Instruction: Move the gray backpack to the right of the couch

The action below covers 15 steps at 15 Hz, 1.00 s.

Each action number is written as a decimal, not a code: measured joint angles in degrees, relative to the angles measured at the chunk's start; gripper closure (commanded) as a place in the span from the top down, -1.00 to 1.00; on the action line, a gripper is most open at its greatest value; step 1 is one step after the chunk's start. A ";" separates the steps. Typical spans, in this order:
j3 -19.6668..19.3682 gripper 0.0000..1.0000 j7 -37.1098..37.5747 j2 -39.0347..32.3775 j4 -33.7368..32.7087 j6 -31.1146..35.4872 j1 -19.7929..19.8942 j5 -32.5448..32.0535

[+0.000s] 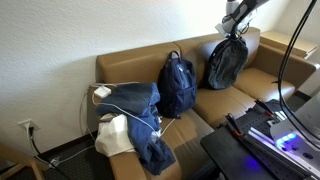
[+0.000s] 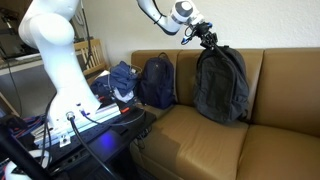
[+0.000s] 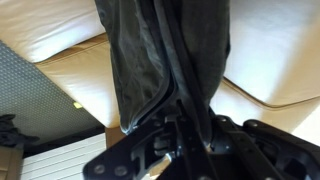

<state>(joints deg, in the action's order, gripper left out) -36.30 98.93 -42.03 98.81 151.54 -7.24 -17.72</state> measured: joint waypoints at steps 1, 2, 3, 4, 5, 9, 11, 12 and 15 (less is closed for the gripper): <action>-0.01 -0.92 -1.07 0.56 -0.25 -1.16 0.54 0.27; 0.16 -0.92 -2.95 2.06 -0.15 -2.03 1.38 0.60; 1.09 -0.92 -6.28 4.36 0.08 -3.02 2.75 1.49; 2.58 -0.92 -10.36 7.26 0.40 -4.38 4.45 2.29; 4.07 -0.92 -14.61 10.38 0.83 -6.04 5.96 3.10; 7.94 -0.92 -29.96 23.21 3.71 -16.12 8.35 4.71; 10.52 -0.92 -35.07 28.32 4.17 -24.69 9.65 4.81; 11.67 -0.92 -36.31 29.75 4.18 -28.87 10.18 4.70; 13.97 -0.92 -35.26 28.98 4.11 -36.94 11.06 3.13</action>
<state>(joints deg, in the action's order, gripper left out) -22.34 63.67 -13.04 102.91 114.59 3.82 -14.60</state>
